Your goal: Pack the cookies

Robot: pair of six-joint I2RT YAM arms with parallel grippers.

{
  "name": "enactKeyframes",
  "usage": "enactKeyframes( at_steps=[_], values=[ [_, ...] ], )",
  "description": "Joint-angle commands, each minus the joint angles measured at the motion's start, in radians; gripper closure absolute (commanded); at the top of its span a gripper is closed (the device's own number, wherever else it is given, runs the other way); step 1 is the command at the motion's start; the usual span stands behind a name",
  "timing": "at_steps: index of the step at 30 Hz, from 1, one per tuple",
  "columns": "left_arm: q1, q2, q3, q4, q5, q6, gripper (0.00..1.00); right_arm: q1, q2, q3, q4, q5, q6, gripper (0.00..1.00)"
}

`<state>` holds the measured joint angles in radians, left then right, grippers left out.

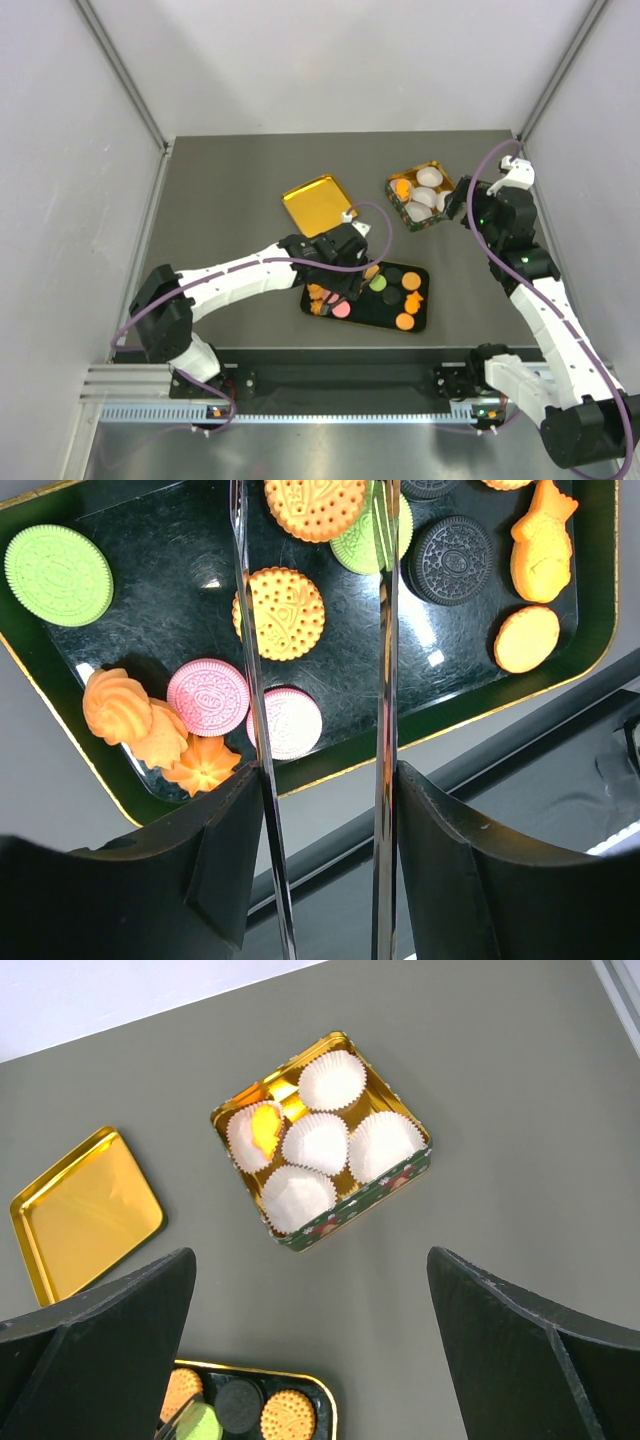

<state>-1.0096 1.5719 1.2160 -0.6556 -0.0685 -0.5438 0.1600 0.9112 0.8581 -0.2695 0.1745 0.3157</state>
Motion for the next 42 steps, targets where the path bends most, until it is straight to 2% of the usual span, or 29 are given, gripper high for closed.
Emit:
enactKeyframes(
  at_steps=[1, 11, 23, 32, 42],
  values=[
    [-0.003, 0.008, 0.034, 0.048, -0.019, 0.012, 0.42, -0.013, -0.015, 0.013, 0.036, -0.001, -0.006, 0.00],
    [-0.001, 0.013, 0.033, 0.057, -0.016, 0.008, 0.43, -0.013, -0.012, 0.012, 0.038, 0.000, -0.004, 0.00],
    [-0.001, 0.008, 0.042, 0.054, -0.013, 0.007, 0.53, -0.014, -0.012, 0.012, 0.038, 0.006, -0.004, 0.00],
    [-0.001, -0.052, 0.082, -0.018, -0.022, 0.025, 0.61, -0.013, -0.009, 0.012, 0.038, 0.008, -0.004, 0.00],
    [-0.001, -0.102, 0.108, -0.032, -0.019, 0.028, 0.61, -0.013, -0.011, 0.012, 0.036, 0.010, -0.004, 0.00]
  ],
)
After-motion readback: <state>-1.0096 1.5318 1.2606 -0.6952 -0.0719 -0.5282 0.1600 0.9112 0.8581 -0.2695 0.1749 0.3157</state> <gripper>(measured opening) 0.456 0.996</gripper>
